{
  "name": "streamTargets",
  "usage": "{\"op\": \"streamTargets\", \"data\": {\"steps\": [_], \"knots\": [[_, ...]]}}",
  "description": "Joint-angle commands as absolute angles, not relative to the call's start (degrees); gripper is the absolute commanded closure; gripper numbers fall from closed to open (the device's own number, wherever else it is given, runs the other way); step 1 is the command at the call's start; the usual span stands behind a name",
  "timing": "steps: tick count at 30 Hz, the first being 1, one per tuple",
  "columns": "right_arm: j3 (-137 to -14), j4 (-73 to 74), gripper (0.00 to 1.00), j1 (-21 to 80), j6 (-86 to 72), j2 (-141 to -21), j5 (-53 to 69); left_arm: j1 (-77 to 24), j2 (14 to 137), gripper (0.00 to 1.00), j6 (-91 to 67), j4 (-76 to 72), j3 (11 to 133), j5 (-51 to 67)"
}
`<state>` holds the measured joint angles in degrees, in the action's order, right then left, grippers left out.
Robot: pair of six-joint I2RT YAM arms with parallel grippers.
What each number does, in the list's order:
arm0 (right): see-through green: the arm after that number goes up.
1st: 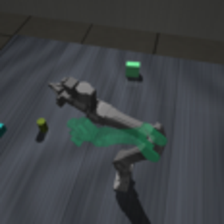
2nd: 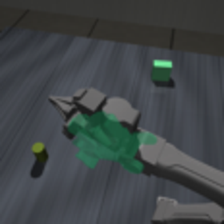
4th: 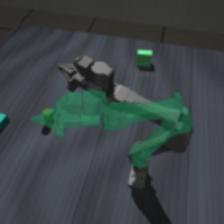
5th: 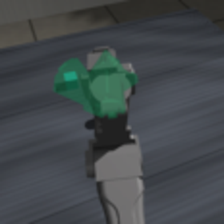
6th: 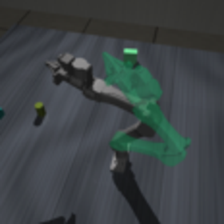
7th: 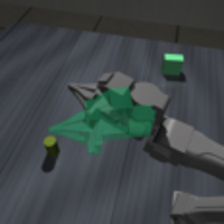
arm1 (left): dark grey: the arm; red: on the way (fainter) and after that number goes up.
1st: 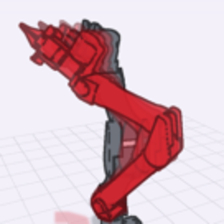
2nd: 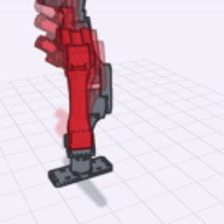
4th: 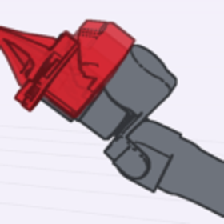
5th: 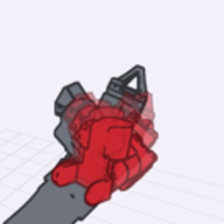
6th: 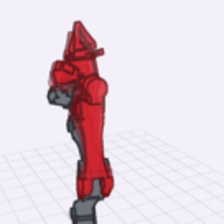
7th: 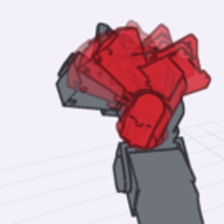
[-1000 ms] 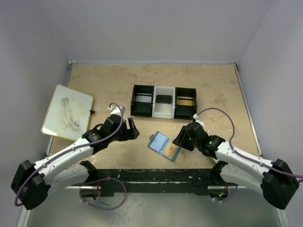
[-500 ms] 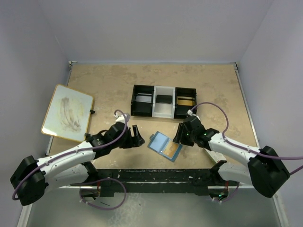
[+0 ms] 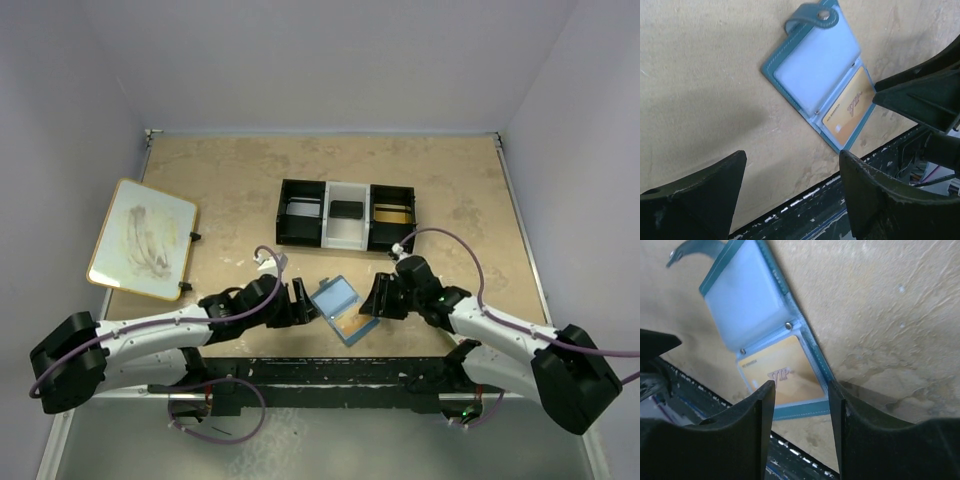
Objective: Take the credit cards out of the card holder
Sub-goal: Remove the credit card from the card holder.
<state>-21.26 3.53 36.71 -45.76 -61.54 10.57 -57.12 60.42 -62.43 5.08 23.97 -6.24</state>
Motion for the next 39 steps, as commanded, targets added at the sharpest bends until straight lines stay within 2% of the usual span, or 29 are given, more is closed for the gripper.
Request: {"op": "streamTargets", "data": {"steps": [1,9,15,19,23,34,39], "knots": [[-16.13,-2.65,0.50,36.82,-48.04,-59.20,20.44,-58.35,61.62,0.27,-66.55,-0.47,22.71,-8.97],[-6.93,-21.37,0.52,38.20,-57.48,-58.13,27.33,-58.45,65.17,0.27,-67.80,-0.69,24.99,-14.74],[-7.00,-21.81,0.52,40.81,-59.05,-62.82,24.90,-58.45,74.12,0.27,-66.55,-4.22,29.14,-15.86],[-4.96,-29.75,0.53,42.05,-60.80,-67.14,26.37,-58.37,80.81,0.26,-63.93,-3.67,34.74,-15.07],[-5.67,-31.50,0.53,44.28,-61.29,-69.52,25.36,-58.18,84.08,0.26,-61.59,-3.51,37.48,-15.29],[-5.50,-40.10,0.50,47.20,-64.46,-70.52,23.00,-55.24,92.67,0.26,-57.53,-16.00,41.10,-1.36],[-4.84,-39.62,0.48,47.20,-64.87,-68.05,22.85,-55.00,95.13,0.27,-52.52,-10.55,46.26,1.92]]}}
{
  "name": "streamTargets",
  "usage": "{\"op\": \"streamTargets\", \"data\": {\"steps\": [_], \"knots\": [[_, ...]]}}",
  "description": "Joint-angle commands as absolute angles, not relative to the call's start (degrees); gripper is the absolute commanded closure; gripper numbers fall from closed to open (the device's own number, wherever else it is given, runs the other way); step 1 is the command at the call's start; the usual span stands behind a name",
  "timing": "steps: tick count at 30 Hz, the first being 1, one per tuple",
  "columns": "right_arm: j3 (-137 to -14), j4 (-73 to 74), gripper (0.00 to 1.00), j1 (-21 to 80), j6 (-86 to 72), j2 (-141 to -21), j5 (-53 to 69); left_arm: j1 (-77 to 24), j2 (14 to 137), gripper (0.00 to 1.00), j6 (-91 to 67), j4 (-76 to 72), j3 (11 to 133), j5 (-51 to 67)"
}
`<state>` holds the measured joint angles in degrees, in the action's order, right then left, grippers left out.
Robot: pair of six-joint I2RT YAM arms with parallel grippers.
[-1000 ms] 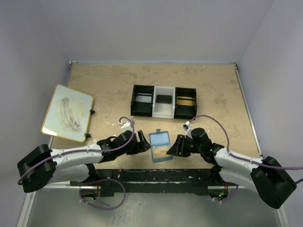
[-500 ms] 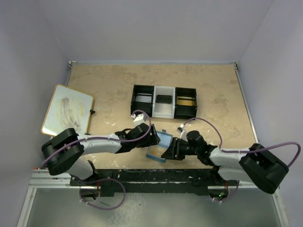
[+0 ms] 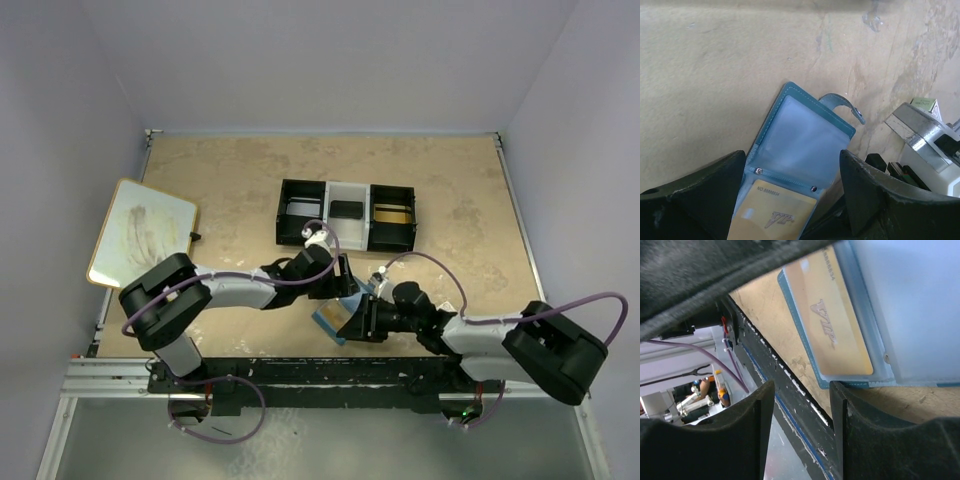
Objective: Take the credit cards out of the card holder
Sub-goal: Remove the credit card from the card holder.
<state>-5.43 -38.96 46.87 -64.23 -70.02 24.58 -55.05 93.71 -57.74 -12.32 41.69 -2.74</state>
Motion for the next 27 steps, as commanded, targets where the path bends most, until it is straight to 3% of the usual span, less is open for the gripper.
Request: {"op": "streamTargets", "data": {"steps": [1,7,11,17,21,27], "knots": [[-5.38,-38.10,0.48,47.15,-64.53,-67.11,22.78,-55.02,94.07,0.27,-52.30,-8.93,46.47,-0.33],[-10.39,-18.58,0.45,47.15,-61.45,-55.59,16.68,-53.82,83.63,0.23,-55.39,2.81,44.97,-18.94],[-12.92,-8.10,0.45,47.11,-61.55,-50.15,10.29,-53.78,76.43,0.22,-56.76,9.87,43.33,-23.86],[-17.61,-9.23,0.49,43.59,-56.11,-56.28,8.92,-53.92,70.58,0.27,-61.04,9.17,35.05,-14.89],[-21.42,-13.00,0.54,38.83,-50.48,-66.17,17.04,-54.84,66.79,0.28,-65.47,1.05,27.83,-7.49],[-24.95,-12.32,0.54,38.03,-44.36,-74.95,21.39,-55.60,67.86,0.28,-66.64,0.00,27.96,-5.19]]}}
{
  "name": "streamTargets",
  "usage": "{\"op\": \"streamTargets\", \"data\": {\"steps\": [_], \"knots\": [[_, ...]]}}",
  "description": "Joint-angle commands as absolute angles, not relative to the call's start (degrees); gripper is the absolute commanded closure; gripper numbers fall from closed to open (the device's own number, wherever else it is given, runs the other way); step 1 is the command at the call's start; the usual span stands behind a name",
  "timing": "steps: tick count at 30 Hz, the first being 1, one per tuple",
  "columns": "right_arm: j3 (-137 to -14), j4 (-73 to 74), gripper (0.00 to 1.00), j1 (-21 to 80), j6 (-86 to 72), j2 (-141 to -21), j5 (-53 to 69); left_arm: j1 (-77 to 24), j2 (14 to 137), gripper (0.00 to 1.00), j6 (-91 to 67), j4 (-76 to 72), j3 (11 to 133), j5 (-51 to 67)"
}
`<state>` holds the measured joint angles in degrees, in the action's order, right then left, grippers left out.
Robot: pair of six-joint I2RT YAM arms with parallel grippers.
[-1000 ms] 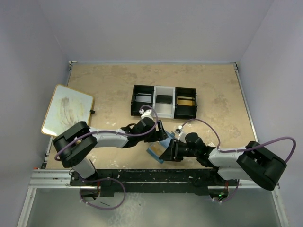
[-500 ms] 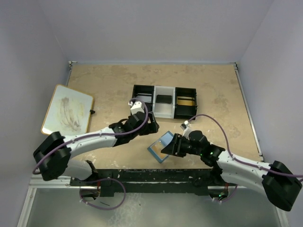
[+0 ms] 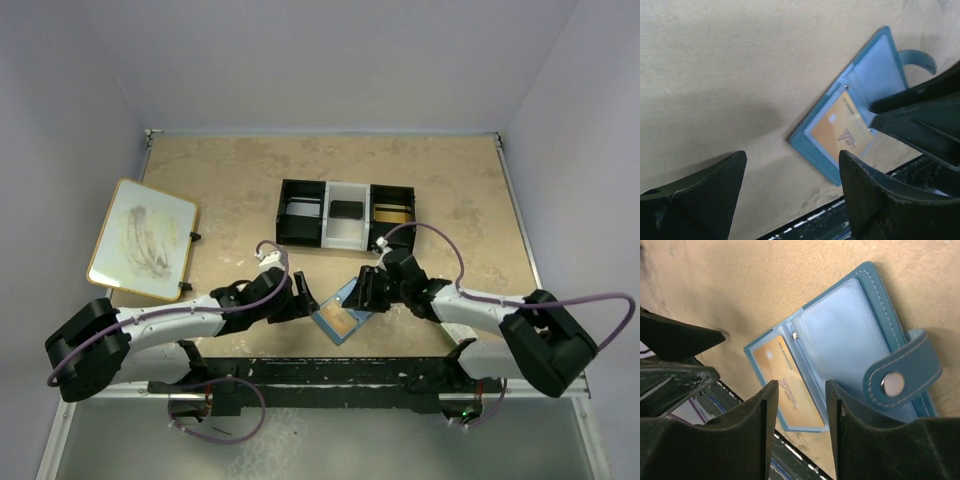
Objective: Take the credit cards out of the card holder
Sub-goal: Remove the credit card from the card holder.
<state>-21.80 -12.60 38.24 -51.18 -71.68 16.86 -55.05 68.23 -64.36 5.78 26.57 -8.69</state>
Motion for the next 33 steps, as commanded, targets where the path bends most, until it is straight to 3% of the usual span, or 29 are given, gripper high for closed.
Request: {"op": "streamTargets", "data": {"steps": [1,6,13,19,24,33], "knots": [[-24.71,-11.89,0.55,37.98,-44.10,-75.57,21.36,-55.84,68.64,0.29,-66.77,0.00,28.17,-5.03],[-20.37,-13.55,0.62,37.99,-45.81,-74.93,22.04,-57.05,71.87,0.36,-67.26,-2.30,28.28,-4.39],[-11.63,-26.20,0.75,38.06,-55.82,-70.60,23.34,-57.65,75.88,0.56,-67.19,-4.25,29.96,-5.05],[-6.10,-31.83,0.79,38.07,-63.93,-65.53,22.68,-57.65,79.82,0.70,-65.82,-4.24,33.68,-6.26],[-4.56,-31.72,0.79,38.07,-67.44,-61.51,21.58,-57.66,83.96,0.76,-62.44,-0.70,38.76,-8.55],[-9.45,-18.84,0.72,38.06,-64.29,-54.58,17.15,-57.66,80.94,0.71,-58.99,8.80,41.98,-15.12]]}}
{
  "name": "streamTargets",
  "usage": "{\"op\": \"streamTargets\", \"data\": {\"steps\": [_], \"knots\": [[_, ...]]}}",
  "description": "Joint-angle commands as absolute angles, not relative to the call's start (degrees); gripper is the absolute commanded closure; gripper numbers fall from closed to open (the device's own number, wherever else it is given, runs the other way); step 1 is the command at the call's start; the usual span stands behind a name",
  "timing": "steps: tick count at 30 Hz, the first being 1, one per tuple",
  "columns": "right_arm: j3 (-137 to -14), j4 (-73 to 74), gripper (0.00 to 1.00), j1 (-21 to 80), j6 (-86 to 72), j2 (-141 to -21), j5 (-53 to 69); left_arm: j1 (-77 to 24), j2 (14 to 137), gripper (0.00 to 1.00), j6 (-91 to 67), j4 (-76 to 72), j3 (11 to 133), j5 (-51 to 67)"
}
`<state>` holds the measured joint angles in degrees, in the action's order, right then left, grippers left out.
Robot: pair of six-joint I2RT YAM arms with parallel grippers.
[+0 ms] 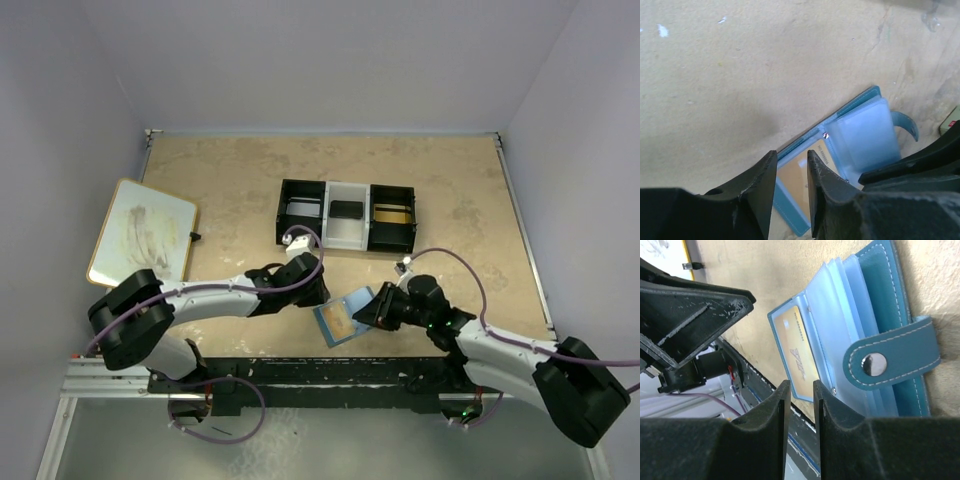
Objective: Take the credit cards out of the card holder
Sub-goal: Remove the credit card from the card holder.
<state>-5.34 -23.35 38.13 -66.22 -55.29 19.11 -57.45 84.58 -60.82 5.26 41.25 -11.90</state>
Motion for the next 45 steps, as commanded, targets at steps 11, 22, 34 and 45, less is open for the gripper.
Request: {"op": "streamTargets", "data": {"steps": [11,22,34,45], "knots": [[-18.62,-16.65,0.74,38.11,-54.90,-71.83,15.11,-59.99,79.18,0.63,-63.09,0.56,36.12,-2.72],[-13.66,-26.58,0.74,38.16,-55.16,-75.93,21.81,-63.11,89.92,0.77,-59.56,4.22,42.26,-6.45],[-12.24,-25.66,0.81,37.97,-58.48,-70.74,20.59,-64.34,90.00,0.90,-60.04,10.14,40.87,-13.60],[-11.95,-25.07,0.80,37.51,-57.81,-68.67,22.00,-64.34,90.43,0.95,-59.10,11.44,41.40,-15.09]]}}
